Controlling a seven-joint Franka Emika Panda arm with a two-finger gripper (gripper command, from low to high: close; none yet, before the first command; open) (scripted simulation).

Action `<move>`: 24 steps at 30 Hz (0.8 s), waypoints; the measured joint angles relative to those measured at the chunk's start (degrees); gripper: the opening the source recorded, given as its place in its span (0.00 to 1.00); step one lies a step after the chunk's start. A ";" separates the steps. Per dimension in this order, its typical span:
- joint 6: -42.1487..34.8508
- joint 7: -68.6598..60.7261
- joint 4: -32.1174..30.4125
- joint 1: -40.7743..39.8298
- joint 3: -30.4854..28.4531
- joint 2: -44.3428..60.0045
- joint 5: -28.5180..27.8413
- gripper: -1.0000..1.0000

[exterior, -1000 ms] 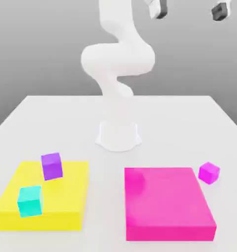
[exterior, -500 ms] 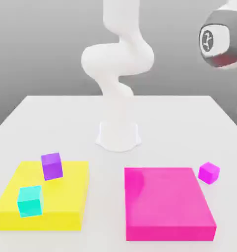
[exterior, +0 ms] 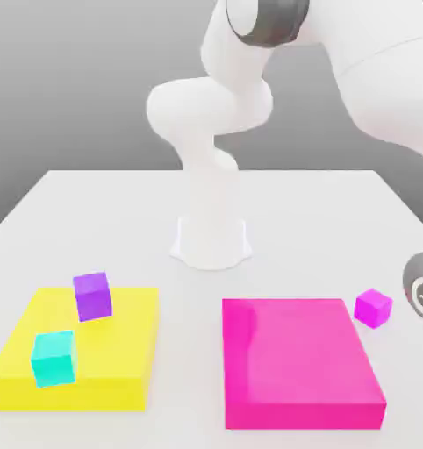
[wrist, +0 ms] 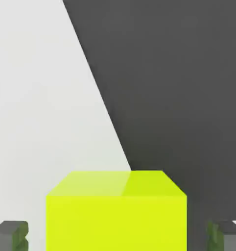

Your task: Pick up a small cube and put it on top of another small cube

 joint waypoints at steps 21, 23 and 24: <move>-7.77 -6.66 -21.01 -17.85 -14.56 -29.95 3.25 0.00; -8.07 -7.91 -24.40 -21.41 -17.24 -33.54 3.87 0.00; -8.27 -8.65 -26.21 -24.69 -18.72 -35.46 4.22 0.00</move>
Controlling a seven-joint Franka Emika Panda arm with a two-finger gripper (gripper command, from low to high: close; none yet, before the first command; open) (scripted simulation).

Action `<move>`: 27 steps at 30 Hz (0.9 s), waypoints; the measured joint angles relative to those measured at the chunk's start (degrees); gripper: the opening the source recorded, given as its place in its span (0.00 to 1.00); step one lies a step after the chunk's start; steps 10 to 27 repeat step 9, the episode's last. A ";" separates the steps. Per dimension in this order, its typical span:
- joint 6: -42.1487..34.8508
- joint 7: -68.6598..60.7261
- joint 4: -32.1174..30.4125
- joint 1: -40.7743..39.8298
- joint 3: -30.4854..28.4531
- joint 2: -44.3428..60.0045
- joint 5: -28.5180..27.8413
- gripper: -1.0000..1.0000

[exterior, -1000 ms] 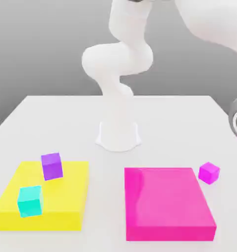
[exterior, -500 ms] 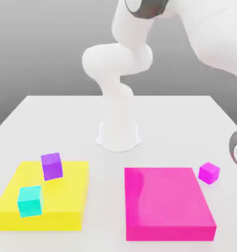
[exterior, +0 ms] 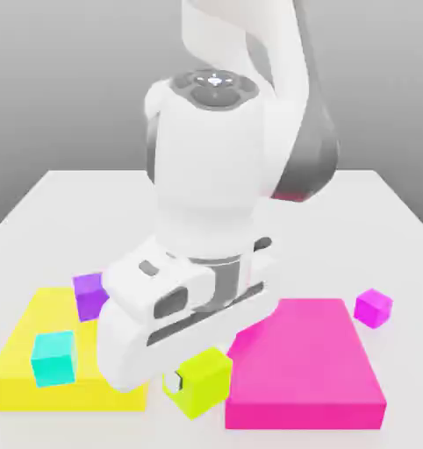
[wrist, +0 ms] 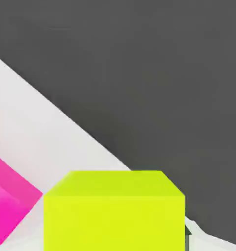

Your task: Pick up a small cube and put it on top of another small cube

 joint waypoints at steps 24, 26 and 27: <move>6.79 -6.78 -7.07 -11.95 -2.36 0.67 4.92 1.00; 6.79 -6.78 -7.07 -11.95 -2.36 0.67 4.92 1.00; 6.79 -6.78 -7.07 -11.95 -2.36 0.67 4.92 1.00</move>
